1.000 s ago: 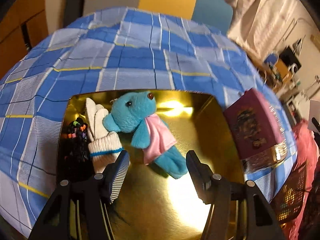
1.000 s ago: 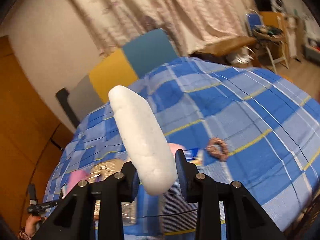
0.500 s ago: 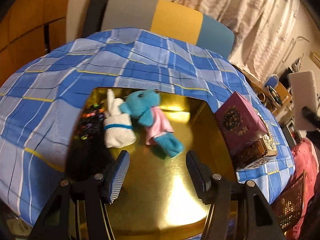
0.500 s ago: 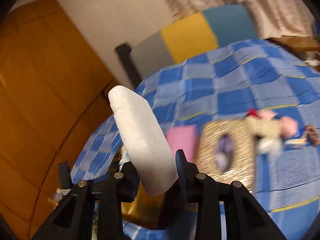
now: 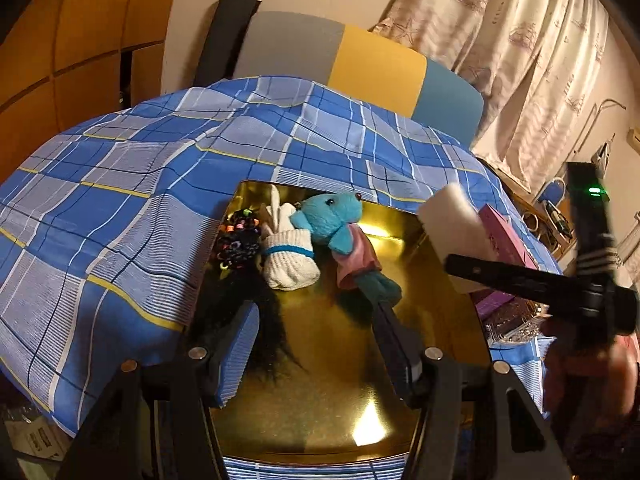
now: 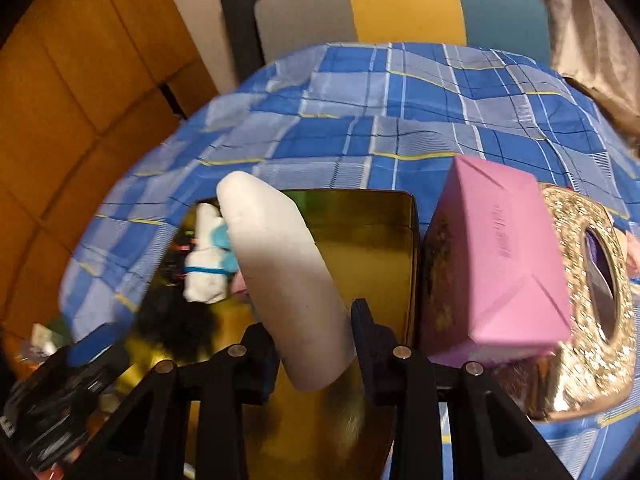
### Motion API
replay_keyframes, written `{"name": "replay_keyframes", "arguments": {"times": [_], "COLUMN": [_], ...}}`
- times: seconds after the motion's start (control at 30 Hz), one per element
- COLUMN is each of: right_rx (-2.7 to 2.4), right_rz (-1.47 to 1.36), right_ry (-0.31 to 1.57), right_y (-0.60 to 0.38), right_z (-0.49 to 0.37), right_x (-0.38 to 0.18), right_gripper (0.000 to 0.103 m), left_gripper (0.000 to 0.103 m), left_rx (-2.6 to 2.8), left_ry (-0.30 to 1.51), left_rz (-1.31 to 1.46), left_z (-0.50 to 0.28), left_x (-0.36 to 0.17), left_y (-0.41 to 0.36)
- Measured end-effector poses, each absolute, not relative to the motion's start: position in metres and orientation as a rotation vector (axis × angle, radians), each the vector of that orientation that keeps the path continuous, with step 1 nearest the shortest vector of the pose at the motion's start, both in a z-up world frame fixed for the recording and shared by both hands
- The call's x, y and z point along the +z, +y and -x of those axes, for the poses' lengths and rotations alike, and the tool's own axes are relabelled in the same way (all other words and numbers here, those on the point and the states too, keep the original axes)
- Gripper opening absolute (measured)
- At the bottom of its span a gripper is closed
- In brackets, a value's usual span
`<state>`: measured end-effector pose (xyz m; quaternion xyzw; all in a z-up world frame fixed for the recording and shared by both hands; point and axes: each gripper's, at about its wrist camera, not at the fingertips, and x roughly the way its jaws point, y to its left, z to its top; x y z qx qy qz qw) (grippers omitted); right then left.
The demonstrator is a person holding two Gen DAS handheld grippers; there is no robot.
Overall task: Organize soft objects
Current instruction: 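Lower the white sponge into the gold tray and open the right tool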
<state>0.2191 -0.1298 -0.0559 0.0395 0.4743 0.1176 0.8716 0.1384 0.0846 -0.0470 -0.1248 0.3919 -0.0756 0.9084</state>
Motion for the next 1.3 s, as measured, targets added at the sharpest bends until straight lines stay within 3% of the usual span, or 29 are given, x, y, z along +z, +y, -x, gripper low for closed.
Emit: {"name": "replay_keyframes", "arguments": {"times": [0.23, 0.37, 0.47, 0.53, 1.0, 1.3], "right_rx": [0.073, -0.002, -0.005, 0.025, 0.175, 0.175], "right_rz": [0.124, 0.203, 0.212, 0.208, -0.134, -0.199], "right_ry": [1.000, 1.019, 1.016, 1.004, 0.776, 0.673], "right_y": [-0.099, -0.089, -0.085, -0.082, -0.138, -0.192], "right_z": [-0.257, -0.272, -0.274, -0.270, -0.210, -0.167], "right_x": [-0.078, -0.086, -0.087, -0.084, 0.003, 0.031], "right_gripper": [0.034, 0.040, 0.053, 0.053, 0.057, 0.058], "left_gripper": [0.060, 0.060, 0.060, 0.060, 0.060, 0.060], "left_rx": [-0.167, -0.161, -0.157, -0.157, -0.199, -0.259], "left_ry": [0.805, 0.809, 0.817, 0.823, 0.852, 0.842], "left_rz": [0.307, 0.334, 0.347, 0.352, 0.336, 0.307], "left_z": [-0.137, -0.138, -0.139, -0.140, -0.139, -0.134], "left_x": [-0.049, -0.050, -0.053, -0.055, -0.062, -0.060], "left_y": [0.096, 0.103, 0.106, 0.107, 0.093, 0.075]}}
